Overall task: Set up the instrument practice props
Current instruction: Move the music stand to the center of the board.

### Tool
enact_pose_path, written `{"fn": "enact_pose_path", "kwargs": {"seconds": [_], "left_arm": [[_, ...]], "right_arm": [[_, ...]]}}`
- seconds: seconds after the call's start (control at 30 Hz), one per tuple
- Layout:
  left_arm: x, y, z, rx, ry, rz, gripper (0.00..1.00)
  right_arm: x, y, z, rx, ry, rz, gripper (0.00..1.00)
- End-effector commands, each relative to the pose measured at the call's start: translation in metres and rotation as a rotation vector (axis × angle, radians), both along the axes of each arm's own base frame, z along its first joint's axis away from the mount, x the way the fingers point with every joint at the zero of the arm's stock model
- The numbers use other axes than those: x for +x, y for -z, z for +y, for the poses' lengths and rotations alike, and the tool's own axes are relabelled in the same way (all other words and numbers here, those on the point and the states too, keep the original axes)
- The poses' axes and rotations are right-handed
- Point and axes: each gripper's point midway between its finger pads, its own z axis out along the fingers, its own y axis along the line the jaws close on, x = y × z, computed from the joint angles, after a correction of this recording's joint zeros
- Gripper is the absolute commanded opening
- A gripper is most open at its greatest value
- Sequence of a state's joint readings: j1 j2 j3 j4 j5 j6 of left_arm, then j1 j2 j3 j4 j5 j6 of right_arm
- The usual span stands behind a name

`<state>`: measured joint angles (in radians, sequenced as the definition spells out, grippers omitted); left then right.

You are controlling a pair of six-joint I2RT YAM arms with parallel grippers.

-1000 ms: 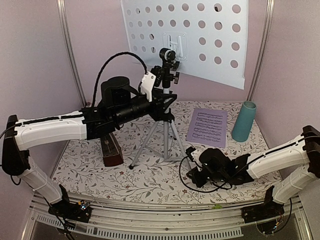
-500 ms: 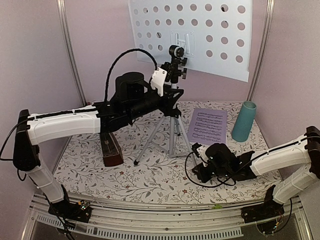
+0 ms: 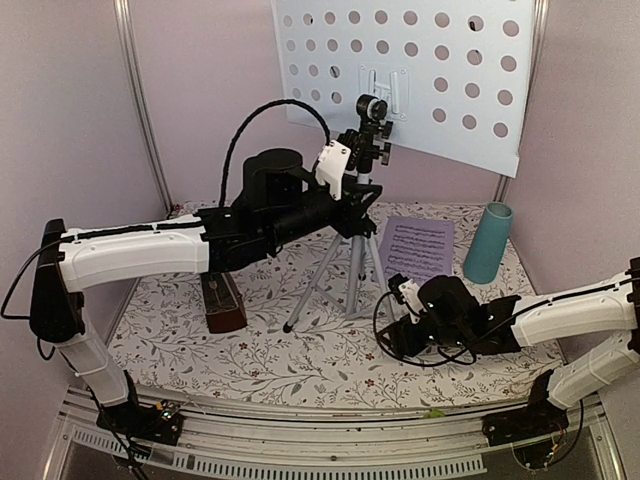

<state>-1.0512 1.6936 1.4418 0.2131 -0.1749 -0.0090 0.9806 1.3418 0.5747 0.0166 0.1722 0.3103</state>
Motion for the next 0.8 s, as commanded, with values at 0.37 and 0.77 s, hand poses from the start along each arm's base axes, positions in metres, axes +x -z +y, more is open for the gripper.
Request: {"fn": "enact_pose_path", "kwargs": {"seconds": [0.37, 0.77], "left_arm": [[0.009, -0.011, 0.012, 0.091, -0.094, -0.135, 0.00], [0.017, -0.023, 0.025, 0.091, -0.189, -0.141, 0.00]], "right_arm": [[0.010, -0.014, -0.012, 0.014, 0.113, -0.016, 0.56], [0.029, -0.010, -0.022, -0.043, 0.205, -0.046, 0.43]]}}
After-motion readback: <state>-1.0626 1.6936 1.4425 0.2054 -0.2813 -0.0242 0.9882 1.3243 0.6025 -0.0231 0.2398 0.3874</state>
